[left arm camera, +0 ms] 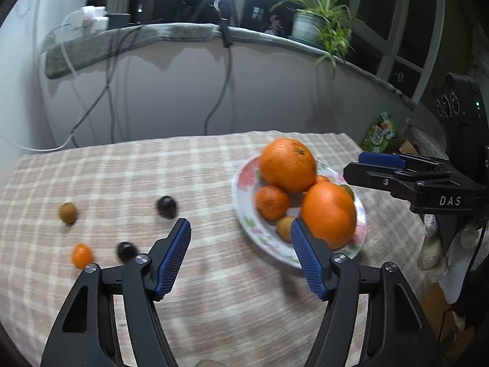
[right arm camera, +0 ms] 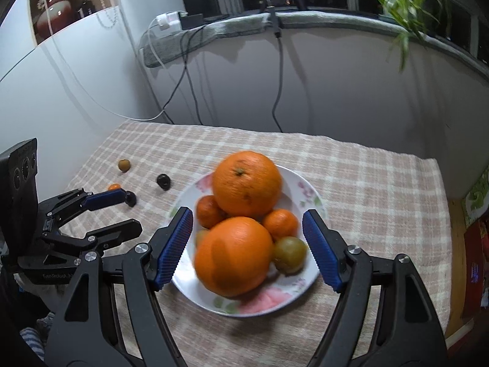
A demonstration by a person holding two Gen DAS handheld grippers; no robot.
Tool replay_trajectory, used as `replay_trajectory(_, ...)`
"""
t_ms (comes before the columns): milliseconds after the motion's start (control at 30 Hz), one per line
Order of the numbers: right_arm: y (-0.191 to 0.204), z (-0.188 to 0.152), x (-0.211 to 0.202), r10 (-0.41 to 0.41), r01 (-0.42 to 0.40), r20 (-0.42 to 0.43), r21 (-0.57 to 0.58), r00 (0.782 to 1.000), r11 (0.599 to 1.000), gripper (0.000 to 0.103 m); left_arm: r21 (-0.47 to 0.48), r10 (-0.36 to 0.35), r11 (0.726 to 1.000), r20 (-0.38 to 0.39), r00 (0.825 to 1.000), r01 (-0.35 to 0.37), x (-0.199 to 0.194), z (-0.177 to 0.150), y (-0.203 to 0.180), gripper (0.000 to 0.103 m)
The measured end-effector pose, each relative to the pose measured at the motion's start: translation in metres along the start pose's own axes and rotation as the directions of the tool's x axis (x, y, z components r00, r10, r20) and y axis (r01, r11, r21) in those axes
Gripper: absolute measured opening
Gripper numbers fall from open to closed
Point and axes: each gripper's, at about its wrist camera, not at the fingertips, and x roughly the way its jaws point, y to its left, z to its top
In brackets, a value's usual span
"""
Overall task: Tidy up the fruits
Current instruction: 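Withdraw both tools from the plate toward the remaining fruit, then grasp a dark plum with the right tool while the left tool grasps the small kumquat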
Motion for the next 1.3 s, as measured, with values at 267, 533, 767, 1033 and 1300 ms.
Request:
replay_trajectory(267, 0.037, 0.011, 0.015, 0.048, -0.049, -0.013, -0.071, 0.999, 0.996, 0.077, -0.026, 0.094, 0.995, 0.007, 0.996, -0.094, -0.023, -0.01, 0.043, 0.068)
replay_trajectory(533, 0.081, 0.016, 0.04, 0.097, -0.101, -0.036, -0.168, 0.995, 0.981, 0.077, -0.078, 0.164, 0.983, -0.024, 0.986, -0.166, -0.035, -0.027, 0.084, 0.068)
replay_trajectory(767, 0.116, 0.018, 0.064, 0.146, -0.158, -0.069, -0.224, 0.987, 0.962, 0.077, -0.104, 0.208, 0.972, -0.036, 0.977, -0.211, -0.043, -0.037, 0.108, 0.054)
replay_trajectory(1033, 0.149, 0.01, 0.106, 0.2, -0.236, -0.168, -0.233, 0.965, 0.944, 0.052, -0.114, 0.2, 0.971, -0.082, 0.976, -0.208, -0.025, -0.037, 0.116, 0.035)
replay_trajectory(1300, 0.159, 0.008, 0.131, 0.238, -0.286, -0.23, -0.206, 0.944, 0.936, 0.039, -0.122, 0.207, 0.968, -0.117, 0.971, -0.221, -0.007, -0.037, 0.124, 0.029)
